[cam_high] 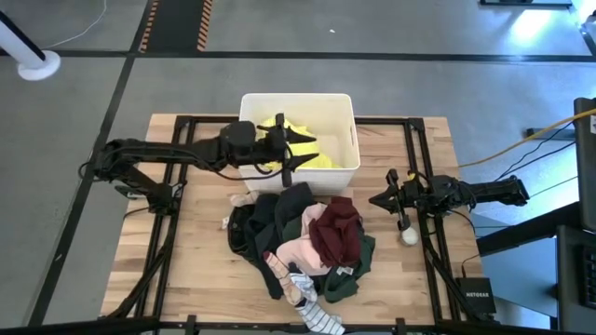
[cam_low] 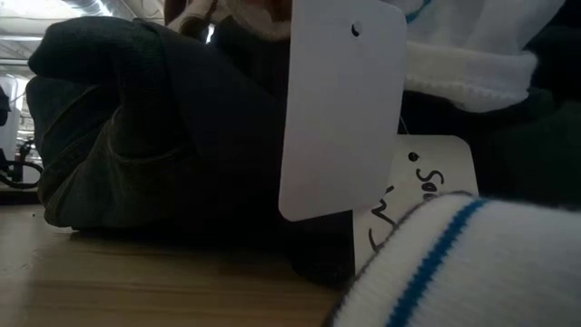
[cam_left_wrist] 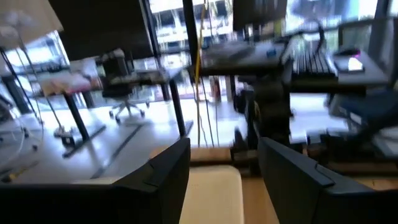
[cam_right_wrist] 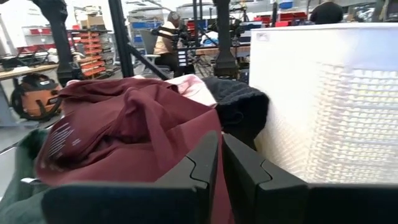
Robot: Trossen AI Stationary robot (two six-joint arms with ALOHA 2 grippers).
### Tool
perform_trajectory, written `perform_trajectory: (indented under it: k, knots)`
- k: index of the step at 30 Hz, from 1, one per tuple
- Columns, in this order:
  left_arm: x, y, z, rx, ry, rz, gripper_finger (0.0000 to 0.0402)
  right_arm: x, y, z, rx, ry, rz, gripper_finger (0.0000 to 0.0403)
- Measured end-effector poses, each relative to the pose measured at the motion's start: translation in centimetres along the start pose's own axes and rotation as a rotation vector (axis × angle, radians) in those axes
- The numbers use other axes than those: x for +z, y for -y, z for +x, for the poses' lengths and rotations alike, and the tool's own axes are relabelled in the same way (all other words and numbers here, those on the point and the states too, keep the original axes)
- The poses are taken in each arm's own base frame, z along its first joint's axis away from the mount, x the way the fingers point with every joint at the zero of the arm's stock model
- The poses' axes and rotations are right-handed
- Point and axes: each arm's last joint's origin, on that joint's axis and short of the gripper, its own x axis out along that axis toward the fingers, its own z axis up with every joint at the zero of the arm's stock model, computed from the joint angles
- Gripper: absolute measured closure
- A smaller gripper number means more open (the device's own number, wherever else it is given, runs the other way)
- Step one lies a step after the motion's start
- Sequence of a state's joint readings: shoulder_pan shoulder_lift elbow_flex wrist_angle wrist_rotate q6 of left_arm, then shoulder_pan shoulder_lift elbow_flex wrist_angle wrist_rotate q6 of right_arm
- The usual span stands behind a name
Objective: Sort clothes
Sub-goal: Put the maroon underwear into the white bin
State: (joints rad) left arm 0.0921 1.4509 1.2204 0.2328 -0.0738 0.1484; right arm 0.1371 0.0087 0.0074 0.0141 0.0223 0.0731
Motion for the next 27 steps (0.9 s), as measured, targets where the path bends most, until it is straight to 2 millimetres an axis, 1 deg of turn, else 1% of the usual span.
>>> perform_trajectory:
  k: [1,3,6,8,12,15,17,20,23,27]
  knots:
    - [-0.1,0.0,-0.1,-0.002,-0.005,0.015,0.0219,0.0,0.0,0.0,-0.004,0.0,0.0,0.0363]
    - [0.3,-0.1,-0.6,0.004,0.009,0.013,0.0219,0.0,0.0,0.0,-0.004,0.0,0.0,0.0363]
    - [1.5,-0.1,-2.4,0.007,0.074,0.007,0.0219,0.1,0.0,0.0,-0.013,0.008,0.004,0.0363]
    - [1.7,0.1,-3.5,0.003,0.091,0.032,0.0219,0.4,0.0,0.0,-0.011,0.043,0.071,0.0363]
    - [0.9,0.3,-5.4,0.004,0.154,0.037,0.0219,1.3,0.0,-0.1,0.01,0.137,0.246,0.0363]
    - [0.6,-0.2,-7.2,0.035,0.249,0.036,0.0219,2.1,0.0,-0.2,0.005,0.222,0.245,0.0363]
    - [0.1,-0.5,-8.0,0.054,0.29,0.012,0.0219,2.6,0.0,-0.4,-0.019,0.278,0.238,0.0363]
    - [-0.5,-0.8,-8.8,0.066,0.326,-0.032,0.0219,3.4,0.2,-0.6,-0.071,0.379,0.283,0.0363]
    - [-0.2,-0.9,-9.4,0.069,0.353,-0.036,0.0219,4.1,0.4,-1.0,-0.125,0.473,0.316,0.0363]
    - [-0.2,-0.9,-9.2,0.067,0.367,-0.042,0.0219,4.6,0.3,-0.9,-0.122,0.474,0.287,0.0363]
